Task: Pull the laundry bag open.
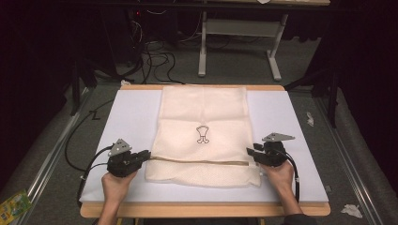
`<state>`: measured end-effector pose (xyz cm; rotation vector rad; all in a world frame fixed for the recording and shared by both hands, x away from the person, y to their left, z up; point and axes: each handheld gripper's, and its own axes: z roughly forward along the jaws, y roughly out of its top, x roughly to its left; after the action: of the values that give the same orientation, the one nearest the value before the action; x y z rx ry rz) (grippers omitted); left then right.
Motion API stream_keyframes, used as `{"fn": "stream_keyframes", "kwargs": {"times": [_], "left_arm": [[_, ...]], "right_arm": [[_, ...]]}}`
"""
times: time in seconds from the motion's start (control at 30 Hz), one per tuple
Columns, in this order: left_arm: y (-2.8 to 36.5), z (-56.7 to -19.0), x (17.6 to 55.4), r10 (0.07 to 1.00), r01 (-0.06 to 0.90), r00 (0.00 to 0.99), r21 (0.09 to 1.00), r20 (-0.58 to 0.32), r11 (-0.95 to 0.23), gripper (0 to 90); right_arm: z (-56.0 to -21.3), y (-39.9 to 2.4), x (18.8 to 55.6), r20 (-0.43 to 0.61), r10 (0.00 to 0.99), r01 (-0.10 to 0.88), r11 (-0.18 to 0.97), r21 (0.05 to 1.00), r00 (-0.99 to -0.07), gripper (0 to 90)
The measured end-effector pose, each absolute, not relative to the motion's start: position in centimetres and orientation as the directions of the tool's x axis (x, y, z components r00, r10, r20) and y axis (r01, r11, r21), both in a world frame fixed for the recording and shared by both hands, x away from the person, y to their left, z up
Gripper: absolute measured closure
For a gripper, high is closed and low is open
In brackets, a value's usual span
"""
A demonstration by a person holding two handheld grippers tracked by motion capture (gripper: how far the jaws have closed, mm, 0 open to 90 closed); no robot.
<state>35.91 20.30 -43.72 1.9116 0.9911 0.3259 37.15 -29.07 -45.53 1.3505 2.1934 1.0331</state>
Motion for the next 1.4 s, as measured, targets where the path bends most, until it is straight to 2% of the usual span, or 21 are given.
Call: {"fn": "stream_keyframes", "kwargs": {"times": [0.17,0.27,0.57,0.97,1.0,1.13,1.23,1.4], "left_arm": [[20.6,-43.4,36.0,0.759,0.496,0.630,0.838,-0.166,-0.228,70.9],[20.6,-43.0,36.1,0.773,0.489,0.615,0.844,-0.155,-0.219,63.6],[20.8,-42.0,36.4,0.790,0.471,0.593,0.863,-0.157,-0.182,53.4],[22.2,-41.1,36.3,0.804,0.440,0.577,0.884,-0.146,-0.156,43.9],[22.3,-41.1,36.3,0.816,0.442,0.562,0.883,-0.137,-0.156,42.7],[22.9,-41.2,36.4,0.827,0.439,0.539,0.891,-0.161,-0.113,38.4],[23.3,-41.3,36.5,0.833,0.450,0.526,0.887,-0.170,-0.103,35.2],[23.5,-41.3,36.5,0.833,0.453,0.525,0.886,-0.175,-0.099,35.0]], "right_arm": [[-44.8,-29.4,36.8,0.058,0.879,0.582,0.263,0.770,-0.474,59.7],[-43.9,-29.8,36.6,0.069,0.880,0.565,0.239,0.790,-0.470,60.0],[-42.7,-31.2,36.3,0.085,0.892,0.536,0.188,0.823,-0.444,55.6],[-41.5,-33.4,35.4,0.088,0.913,0.473,0.122,0.872,-0.398,45.6],[-41.4,-33.7,35.2,0.084,0.917,0.457,0.114,0.882,-0.391,42.0],[-41.3,-34.4,34.9,0.078,0.922,0.428,0.100,0.898,-0.379,38.5],[-41.4,-35.0,34.7,0.112,0.923,0.414,0.055,0.908,-0.368,35.5],[-41.3,-35.7,34.4,0.127,0.928,0.382,0.018,0.924,-0.351,34.8]]}}
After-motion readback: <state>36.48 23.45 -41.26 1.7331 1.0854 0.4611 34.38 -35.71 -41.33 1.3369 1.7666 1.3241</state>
